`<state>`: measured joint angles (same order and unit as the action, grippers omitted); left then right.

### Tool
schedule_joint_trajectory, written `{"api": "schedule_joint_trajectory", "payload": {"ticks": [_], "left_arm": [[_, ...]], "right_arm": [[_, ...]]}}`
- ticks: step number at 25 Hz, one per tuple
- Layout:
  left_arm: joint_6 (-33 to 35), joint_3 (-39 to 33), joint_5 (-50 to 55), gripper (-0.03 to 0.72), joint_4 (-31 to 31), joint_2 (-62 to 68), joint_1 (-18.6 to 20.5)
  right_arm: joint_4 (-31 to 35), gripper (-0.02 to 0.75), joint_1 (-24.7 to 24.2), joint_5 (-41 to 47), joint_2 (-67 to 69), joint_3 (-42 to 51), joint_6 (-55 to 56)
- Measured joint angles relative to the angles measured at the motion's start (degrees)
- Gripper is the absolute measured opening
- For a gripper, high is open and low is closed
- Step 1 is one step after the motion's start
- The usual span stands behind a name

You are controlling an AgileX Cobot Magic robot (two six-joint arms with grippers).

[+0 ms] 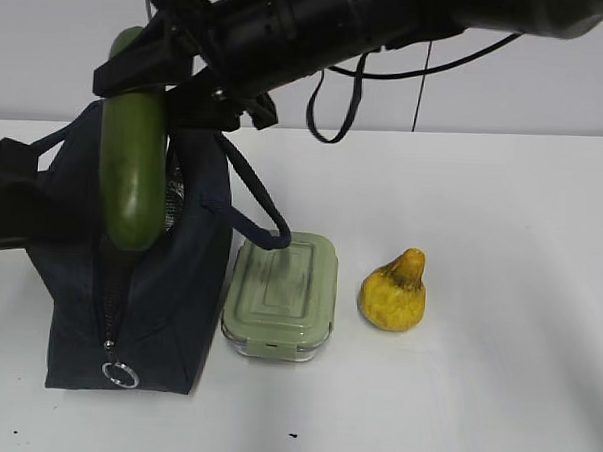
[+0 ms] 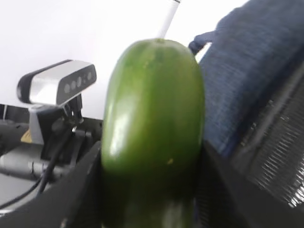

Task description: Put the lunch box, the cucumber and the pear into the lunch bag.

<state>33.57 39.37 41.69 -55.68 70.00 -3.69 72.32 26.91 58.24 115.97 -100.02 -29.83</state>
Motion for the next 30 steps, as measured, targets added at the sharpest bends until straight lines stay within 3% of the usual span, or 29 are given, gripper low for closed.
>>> {"api": "schedule_joint_trajectory", "payload": {"ticks": [11, 17, 20, 30], "left_arm": [[0.5, 0.0, -0.5, -0.017, -1.4, 2.7, 0.0], [1.6, 0.0, -0.3, -0.017, -1.4, 3.0, 0.0], [1.9, 0.1, -0.2, -0.018, -1.4, 3.0, -0.1], [3.1, 0.1, -0.2, -0.018, -1.4, 3.0, -0.1]], "right_arm": [[1.4, 0.389, 1.6, -5.9, 8.9, 0.0, -1.3], [-7.6, 0.389, 1.6, -10.2, 10.8, 0.0, 0.1], [-8.2, 0.393, 1.6, -12.9, 10.8, 0.0, 0.3], [-5.5, 0.527, 1.6, -12.9, 12.9, -0.6, -0.1]]}}
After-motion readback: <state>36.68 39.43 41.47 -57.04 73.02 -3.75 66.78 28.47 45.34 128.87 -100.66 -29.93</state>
